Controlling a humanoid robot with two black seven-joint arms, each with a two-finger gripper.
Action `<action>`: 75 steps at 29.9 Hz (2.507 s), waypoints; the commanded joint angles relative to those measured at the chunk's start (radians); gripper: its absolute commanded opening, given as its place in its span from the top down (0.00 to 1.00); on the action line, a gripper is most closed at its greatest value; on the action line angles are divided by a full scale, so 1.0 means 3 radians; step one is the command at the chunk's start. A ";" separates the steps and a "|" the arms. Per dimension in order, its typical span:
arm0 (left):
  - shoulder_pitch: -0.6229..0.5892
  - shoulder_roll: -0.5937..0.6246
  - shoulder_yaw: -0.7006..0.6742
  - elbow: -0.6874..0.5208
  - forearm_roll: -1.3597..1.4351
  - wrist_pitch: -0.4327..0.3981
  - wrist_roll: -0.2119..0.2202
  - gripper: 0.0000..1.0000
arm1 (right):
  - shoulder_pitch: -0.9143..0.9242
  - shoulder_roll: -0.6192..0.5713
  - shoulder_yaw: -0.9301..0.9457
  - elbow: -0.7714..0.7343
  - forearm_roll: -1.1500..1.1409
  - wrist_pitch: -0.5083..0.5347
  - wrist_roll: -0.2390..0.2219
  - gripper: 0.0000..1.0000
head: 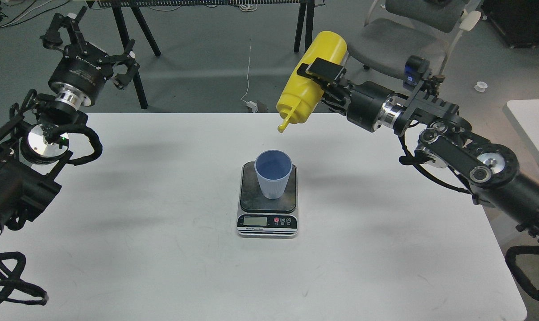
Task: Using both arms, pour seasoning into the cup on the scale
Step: 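Lift the yellow bottle with the right gripper over the cup, then tilt the bottle nozzle-down into the cup and squeeze out seasoning, then raise the bottle upright and lower it back onto the table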
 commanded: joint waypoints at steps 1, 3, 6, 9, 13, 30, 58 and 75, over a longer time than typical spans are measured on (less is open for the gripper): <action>0.0008 -0.0024 0.0001 0.0002 -0.0003 0.0007 -0.0004 0.00 | 0.0131 0.0190 -0.0282 -0.0138 -0.0375 -0.0192 0.0055 0.50; 0.0009 -0.0029 0.0001 0.0002 -0.0003 -0.0003 -0.0004 0.00 | 0.0254 0.0261 -0.0506 -0.0178 -0.0580 -0.0390 0.0060 0.50; 0.0024 -0.0035 -0.0005 0.0002 -0.0003 -0.0003 -0.0004 0.00 | 0.0346 0.0394 -0.0777 -0.0347 -0.0785 -0.0707 0.0060 0.50; 0.0039 -0.0035 -0.0010 -0.0003 -0.0008 -0.0006 -0.0015 0.00 | 0.0408 0.0481 -0.0967 -0.0434 -0.0902 -0.0958 0.0060 0.50; 0.0039 -0.0019 -0.0005 -0.0003 -0.0003 0.0002 -0.0015 0.00 | 0.0434 0.0482 -0.1111 -0.0450 -0.1158 -0.1102 0.0055 0.50; 0.0034 0.0011 -0.0035 -0.0003 -0.0008 0.0012 -0.0040 0.00 | 0.0408 0.0533 -0.1259 -0.0521 -0.1649 -0.1501 0.0014 0.51; 0.0106 0.0385 -0.0117 -0.0055 -0.0039 0.0012 -0.0040 0.00 | -0.0352 -0.1139 -0.0247 0.0603 0.3544 0.0329 -0.0047 0.51; 0.0111 0.0390 -0.0102 -0.0055 -0.0034 0.0053 -0.0097 0.00 | -0.2368 0.0041 0.1078 0.0604 0.4420 0.0695 -0.0021 0.49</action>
